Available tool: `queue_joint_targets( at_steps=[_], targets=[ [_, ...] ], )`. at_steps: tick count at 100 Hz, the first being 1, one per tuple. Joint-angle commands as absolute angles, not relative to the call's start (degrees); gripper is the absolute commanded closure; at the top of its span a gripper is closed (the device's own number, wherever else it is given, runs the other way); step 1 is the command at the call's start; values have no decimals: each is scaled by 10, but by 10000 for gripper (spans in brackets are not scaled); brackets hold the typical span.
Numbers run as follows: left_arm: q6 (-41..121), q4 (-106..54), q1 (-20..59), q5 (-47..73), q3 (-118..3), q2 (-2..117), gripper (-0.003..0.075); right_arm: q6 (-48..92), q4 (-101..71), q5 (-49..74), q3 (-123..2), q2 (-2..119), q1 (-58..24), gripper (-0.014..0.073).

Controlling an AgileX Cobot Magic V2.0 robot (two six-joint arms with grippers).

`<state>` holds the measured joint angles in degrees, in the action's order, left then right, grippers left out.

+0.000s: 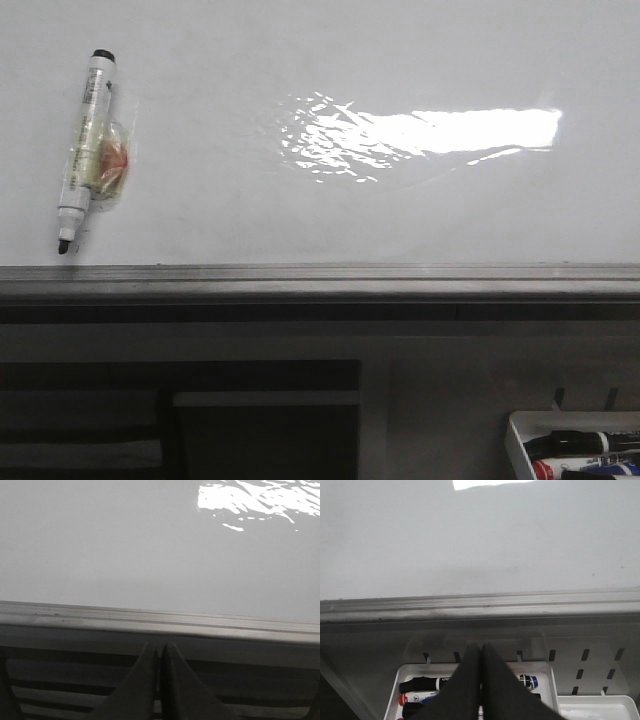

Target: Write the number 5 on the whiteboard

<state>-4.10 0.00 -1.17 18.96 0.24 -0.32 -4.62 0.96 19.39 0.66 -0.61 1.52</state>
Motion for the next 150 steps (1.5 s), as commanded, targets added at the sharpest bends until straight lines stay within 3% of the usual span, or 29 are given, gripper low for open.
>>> queue_joint_targets(
  at_steps=[1,123,150],
  targets=[
    [-46,-4,-14,153,12,-19,741,-45,16,184,22,-16,17,654],
    [-46,23,-14,125,12,-19,741,-45,16,181,22,-16,17,654],
    [-46,-92,-14,110,12,-19,741,-45,17,92,22,-16,17,654]
  ],
)
